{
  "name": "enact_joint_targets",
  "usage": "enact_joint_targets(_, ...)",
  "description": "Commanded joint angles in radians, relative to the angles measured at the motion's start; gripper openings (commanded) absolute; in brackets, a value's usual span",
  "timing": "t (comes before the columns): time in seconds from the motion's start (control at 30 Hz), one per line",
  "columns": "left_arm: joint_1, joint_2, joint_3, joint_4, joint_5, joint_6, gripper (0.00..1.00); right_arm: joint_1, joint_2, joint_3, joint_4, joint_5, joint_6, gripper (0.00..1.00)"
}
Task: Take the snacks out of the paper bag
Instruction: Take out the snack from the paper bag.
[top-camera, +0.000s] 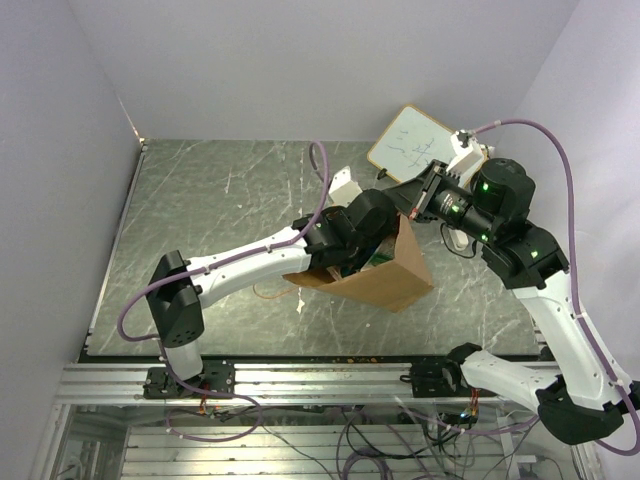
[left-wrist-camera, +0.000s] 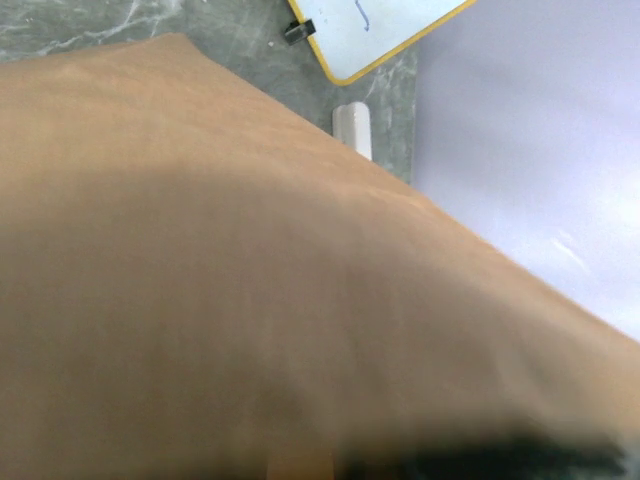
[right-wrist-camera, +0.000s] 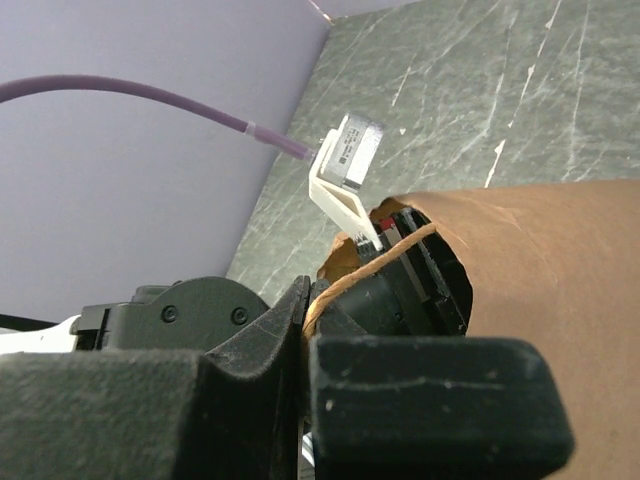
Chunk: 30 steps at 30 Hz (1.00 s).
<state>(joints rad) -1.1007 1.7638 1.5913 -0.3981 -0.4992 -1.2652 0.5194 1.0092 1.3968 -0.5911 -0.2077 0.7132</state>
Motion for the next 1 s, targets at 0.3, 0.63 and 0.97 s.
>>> enact_joint_targets(0.3,0.058,-0.211,-0.132,0.074,0.147,0.205,0.07,0.01,-0.001,0.1,-0.025,0.037,-0.067,0.0)
enact_joint_targets(0.63,0.063,-0.433,-0.157,0.009,0.217,0.276,0.07,0.01,0.006,0.128,-0.056,0.121,-0.095,0.0)
enact_joint_targets(0.97,0.12,-0.514,0.039,-0.147,0.342,0.388,0.07,0.01,-0.002,0.145,-0.1,0.272,-0.124,0.0)
